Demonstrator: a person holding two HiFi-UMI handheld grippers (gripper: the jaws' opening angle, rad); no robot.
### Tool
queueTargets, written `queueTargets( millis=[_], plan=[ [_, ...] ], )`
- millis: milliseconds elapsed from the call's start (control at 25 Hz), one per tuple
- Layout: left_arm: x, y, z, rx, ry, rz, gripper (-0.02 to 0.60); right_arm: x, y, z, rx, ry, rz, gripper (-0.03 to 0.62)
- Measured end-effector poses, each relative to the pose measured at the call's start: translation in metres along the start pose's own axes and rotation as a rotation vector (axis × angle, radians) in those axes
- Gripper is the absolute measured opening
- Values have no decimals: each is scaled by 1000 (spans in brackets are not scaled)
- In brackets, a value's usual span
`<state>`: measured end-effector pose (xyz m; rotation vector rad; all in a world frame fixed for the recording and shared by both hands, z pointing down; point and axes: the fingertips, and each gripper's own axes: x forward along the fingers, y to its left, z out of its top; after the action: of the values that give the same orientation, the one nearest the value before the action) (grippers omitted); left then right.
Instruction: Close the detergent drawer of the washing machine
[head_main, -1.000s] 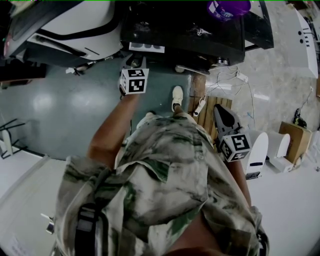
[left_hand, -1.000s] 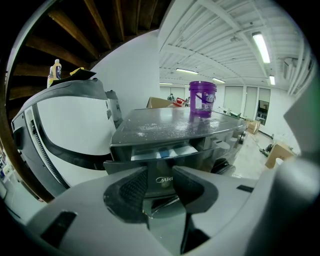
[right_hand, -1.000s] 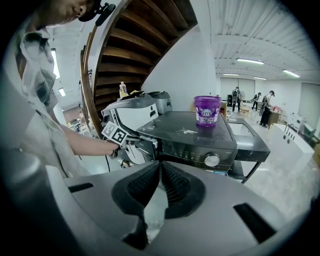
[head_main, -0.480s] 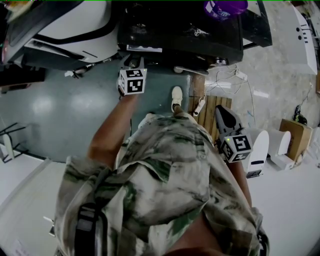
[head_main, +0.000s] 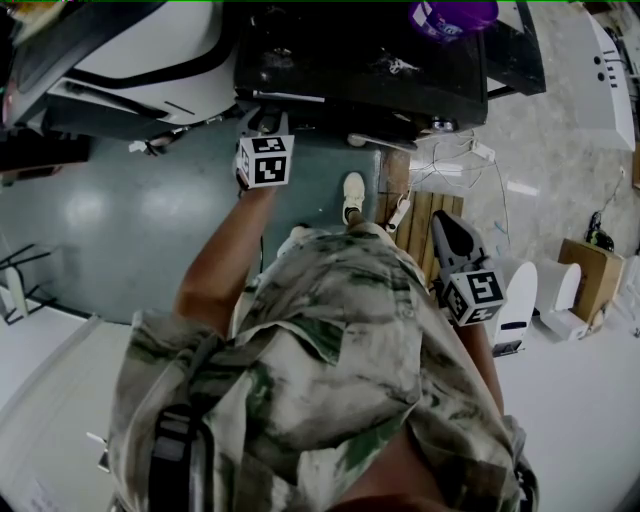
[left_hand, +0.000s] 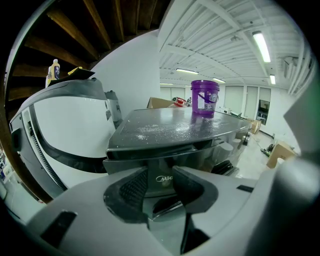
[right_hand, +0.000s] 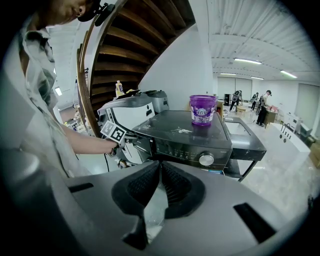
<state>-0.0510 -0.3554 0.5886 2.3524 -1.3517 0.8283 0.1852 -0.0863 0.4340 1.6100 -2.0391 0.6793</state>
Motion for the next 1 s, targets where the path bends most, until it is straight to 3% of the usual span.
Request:
queueTargets(
  millis=[1000],
  plan=[
    [18, 6, 10, -31, -14, 21, 167, 11, -12, 2, 12, 27, -2, 38]
  ],
)
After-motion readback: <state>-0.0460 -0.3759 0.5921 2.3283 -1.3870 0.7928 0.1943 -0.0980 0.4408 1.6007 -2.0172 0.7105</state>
